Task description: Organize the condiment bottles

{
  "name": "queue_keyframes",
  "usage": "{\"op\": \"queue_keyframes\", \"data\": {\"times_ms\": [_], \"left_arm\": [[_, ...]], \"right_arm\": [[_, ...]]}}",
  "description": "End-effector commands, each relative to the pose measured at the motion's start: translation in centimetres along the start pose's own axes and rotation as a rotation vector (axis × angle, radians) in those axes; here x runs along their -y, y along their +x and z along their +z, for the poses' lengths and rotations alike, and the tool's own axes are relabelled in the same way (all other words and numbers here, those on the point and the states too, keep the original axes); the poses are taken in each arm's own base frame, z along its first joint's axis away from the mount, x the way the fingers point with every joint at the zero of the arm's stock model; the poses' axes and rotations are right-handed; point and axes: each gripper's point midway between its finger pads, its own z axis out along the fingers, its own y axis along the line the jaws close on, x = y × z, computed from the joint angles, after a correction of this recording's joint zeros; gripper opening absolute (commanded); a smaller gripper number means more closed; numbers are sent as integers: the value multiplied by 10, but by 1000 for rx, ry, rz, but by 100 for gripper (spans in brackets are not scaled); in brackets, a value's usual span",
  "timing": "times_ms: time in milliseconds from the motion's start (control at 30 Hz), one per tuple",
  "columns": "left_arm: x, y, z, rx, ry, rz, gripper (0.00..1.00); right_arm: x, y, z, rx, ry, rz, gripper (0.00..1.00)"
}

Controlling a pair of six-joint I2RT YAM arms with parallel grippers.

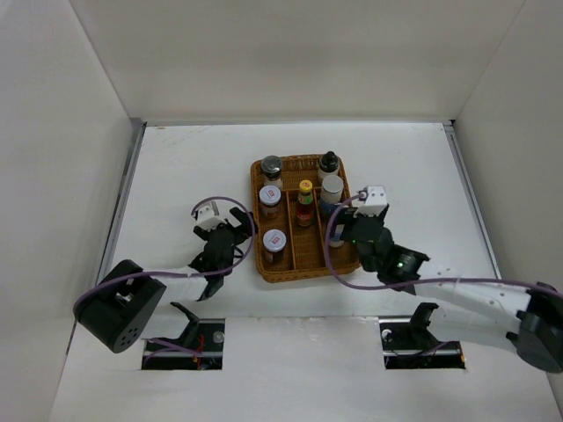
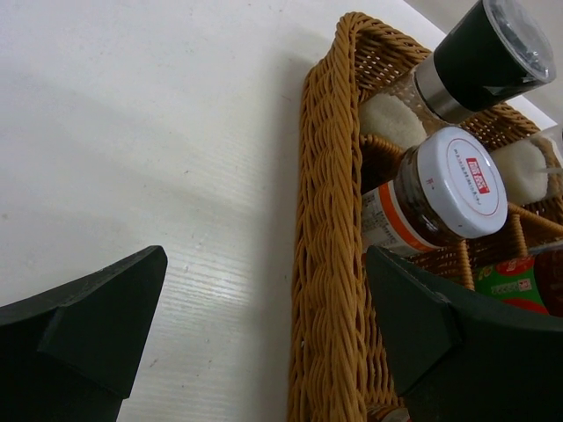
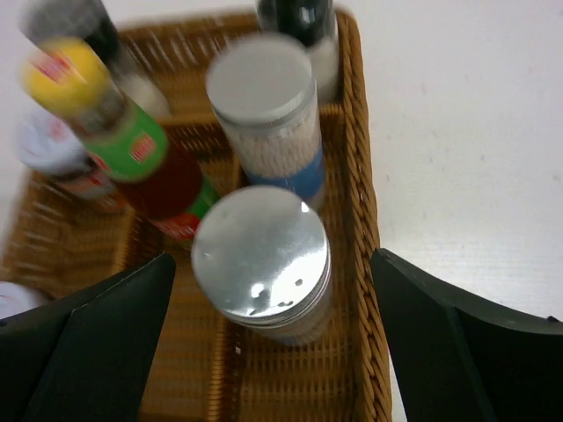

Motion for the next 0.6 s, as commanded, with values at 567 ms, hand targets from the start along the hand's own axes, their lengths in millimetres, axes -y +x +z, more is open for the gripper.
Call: {"op": "queue_keyframes", "data": {"times_ms": [567], "left_arm": [[23,-45,-25,-17,7,3,100]], "right_arm": [[155,-64,13,380,254,532,100]]}}
